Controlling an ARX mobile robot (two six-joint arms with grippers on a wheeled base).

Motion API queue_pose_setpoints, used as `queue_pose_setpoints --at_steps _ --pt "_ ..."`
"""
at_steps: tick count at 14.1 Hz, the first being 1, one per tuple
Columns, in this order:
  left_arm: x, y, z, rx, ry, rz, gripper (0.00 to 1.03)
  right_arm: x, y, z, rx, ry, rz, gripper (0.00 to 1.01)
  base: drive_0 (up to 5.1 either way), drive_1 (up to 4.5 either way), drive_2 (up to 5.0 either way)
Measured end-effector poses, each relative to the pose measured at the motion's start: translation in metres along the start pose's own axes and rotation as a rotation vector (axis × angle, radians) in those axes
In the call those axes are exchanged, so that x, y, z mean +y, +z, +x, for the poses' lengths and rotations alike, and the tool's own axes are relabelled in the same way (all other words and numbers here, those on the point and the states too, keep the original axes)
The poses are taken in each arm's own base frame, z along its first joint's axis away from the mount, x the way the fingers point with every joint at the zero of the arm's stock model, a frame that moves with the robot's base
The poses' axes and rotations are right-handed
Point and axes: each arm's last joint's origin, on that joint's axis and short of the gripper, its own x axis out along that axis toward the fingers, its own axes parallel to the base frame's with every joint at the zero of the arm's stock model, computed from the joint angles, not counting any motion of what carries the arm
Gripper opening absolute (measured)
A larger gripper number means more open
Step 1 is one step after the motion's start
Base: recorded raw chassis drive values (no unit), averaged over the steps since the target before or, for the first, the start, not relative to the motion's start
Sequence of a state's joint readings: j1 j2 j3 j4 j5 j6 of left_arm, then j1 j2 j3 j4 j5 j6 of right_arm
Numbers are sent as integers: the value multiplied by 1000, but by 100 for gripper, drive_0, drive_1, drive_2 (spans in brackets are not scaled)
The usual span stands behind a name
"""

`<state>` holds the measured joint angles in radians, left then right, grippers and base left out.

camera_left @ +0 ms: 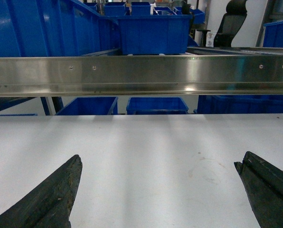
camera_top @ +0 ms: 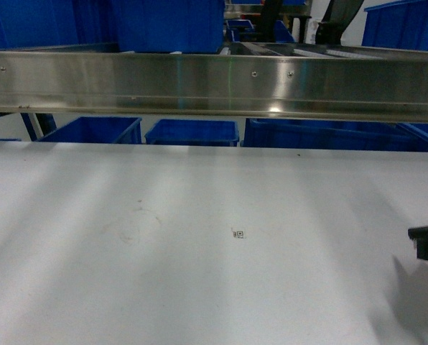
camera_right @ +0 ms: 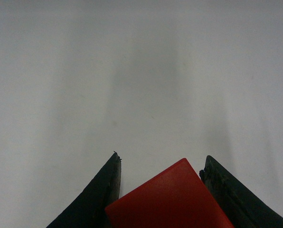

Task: Place magnetic block on left shelf second layer

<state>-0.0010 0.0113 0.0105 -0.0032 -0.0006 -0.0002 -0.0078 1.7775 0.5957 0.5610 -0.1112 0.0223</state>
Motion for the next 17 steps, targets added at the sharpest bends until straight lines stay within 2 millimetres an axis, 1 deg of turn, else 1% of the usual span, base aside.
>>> queue_pose_setpoints --at_steps 1,2,4,5,6,9,11,14,17 --pt "0 0 0 0 0 0 98 14 30 -61 -121 56 16 45 0 0 0" --pt "0 0 0 0 0 0 98 13 27 -116 -133 68 95 45 0 0 0" --pt "0 0 0 0 0 0 98 13 26 -136 -164 80 108 45 0 0 0" --pt "0 0 0 0 0 0 98 13 28 -142 -180 89 110 45 0 0 0" --pt "0 0 0 0 0 0 98 13 27 -143 -180 91 115 45 0 0 0" --pt "0 0 0 0 0 0 98 12 25 -137 -154 88 128 45 0 0 0" --pt "0 0 0 0 0 0 98 13 28 -139 -168 81 126 45 0 0 0" --pt "0 0 0 0 0 0 98 16 31 -146 -192 84 116 45 0 0 0" --pt "0 0 0 0 0 0 98 24 33 -152 -222 101 94 45 0 0 0"
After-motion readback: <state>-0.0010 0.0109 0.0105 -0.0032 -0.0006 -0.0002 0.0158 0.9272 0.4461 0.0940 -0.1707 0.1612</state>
